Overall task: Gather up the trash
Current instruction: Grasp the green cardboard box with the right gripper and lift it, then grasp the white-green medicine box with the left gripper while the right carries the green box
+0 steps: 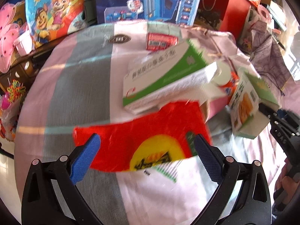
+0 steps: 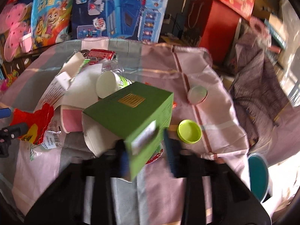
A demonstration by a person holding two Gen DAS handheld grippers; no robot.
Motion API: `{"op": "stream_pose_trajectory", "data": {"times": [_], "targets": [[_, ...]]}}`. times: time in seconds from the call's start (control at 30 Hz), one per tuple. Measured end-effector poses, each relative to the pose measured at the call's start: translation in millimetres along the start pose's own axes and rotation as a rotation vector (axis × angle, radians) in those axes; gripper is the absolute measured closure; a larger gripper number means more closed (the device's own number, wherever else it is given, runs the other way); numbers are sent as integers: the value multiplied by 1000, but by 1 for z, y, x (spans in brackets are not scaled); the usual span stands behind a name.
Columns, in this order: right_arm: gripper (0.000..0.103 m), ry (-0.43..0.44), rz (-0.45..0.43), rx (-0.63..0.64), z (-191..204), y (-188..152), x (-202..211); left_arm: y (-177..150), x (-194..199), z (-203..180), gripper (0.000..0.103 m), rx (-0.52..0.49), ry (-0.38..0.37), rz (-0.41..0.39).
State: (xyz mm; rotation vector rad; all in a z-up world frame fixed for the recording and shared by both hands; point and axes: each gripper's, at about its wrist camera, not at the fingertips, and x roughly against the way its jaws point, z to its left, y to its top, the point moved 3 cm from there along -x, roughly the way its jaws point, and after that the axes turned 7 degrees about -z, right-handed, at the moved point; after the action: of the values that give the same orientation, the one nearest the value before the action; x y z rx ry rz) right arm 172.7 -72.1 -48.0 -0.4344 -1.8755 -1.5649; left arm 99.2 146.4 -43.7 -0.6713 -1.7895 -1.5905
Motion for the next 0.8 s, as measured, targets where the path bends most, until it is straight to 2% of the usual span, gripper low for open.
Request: {"op": "stream_pose_trajectory", "data": {"times": [0.03, 0.23, 0.37, 0.43, 0.5, 0.57, 0.67, 0.8], "targets": [[99, 18, 14, -34, -7, 0, -1, 6, 1, -2, 4, -1, -3, -5], [99, 61, 58, -92, -23, -6, -6, 61, -2, -24, 4, 5, -7, -35], [99, 94, 99, -112, -28, -14, -11, 93, -22, -41, 7, 17, -11, 6], [99, 110, 103, -115, -30, -17, -11, 101, -31, -48, 9, 8, 10, 20], [99, 121, 103, -118, -32, -17, -11, 106, -44, -55, 21, -22, 66, 37], [99, 132, 105, -124, -35, -18, -11, 102, -57, -57, 48, -20, 83, 89], [99, 159, 121, -139, -38, -21, -15, 89, -63, -54, 64, -43, 106, 129], [96, 206, 153, -180, -40, -23, -23, 70, -62, -44, 67, -62, 157, 154]]}}
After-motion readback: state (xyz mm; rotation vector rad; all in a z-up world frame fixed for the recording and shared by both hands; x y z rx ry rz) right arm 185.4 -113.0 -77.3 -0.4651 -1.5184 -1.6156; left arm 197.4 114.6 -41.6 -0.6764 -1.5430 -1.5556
